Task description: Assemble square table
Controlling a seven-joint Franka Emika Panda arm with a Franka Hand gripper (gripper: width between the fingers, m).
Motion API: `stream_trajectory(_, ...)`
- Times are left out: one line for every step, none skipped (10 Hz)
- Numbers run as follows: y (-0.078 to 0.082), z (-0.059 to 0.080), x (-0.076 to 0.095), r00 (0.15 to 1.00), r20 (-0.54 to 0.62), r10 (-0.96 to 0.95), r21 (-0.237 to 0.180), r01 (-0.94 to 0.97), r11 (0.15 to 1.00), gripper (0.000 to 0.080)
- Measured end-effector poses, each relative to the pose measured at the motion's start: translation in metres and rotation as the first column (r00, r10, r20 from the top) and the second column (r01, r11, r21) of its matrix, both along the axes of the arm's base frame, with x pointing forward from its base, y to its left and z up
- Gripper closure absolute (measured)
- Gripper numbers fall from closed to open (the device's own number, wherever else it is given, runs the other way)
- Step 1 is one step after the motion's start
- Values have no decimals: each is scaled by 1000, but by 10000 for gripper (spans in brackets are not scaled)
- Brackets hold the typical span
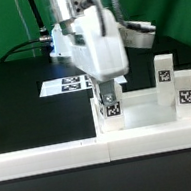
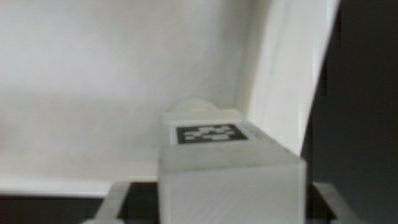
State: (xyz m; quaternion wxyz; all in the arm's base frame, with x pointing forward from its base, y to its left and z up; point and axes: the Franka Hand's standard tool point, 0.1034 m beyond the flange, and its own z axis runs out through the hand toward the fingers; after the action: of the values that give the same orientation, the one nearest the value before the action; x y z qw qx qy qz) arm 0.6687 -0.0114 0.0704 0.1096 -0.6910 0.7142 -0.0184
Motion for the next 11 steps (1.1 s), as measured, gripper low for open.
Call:
stream_trajectory(-1,0,-1,995,5,-101,28,101,994,499)
stream_trajectory(0,0,-1,991,1,-137,40,137,990,499)
stream_trajectory(0,-1,-1,982,-9,-191,52,191,980,429)
stream_trajectory(0,-2,-2,994,-1,-107,38,107,993,429)
stream_trajectory(1,-2,-3,1000,-8,30,22,-30,999,293)
stream_trajectory(-2,2,3,970,-9,245,-22,-245,969,181)
stream_trajectory(0,4,6,937,0,350,-50,-350,936,159)
stream_trajectory(2,4,5,910,5,414,-63,-413,908,159)
stream_trajectory(0,4,5,879,8,476,-76,-474,877,151)
stream_trajectory(0,3,5,847,11,531,-88,-528,844,151)
stream_trajectory(1,3,4,799,1,601,-104,-598,795,151)
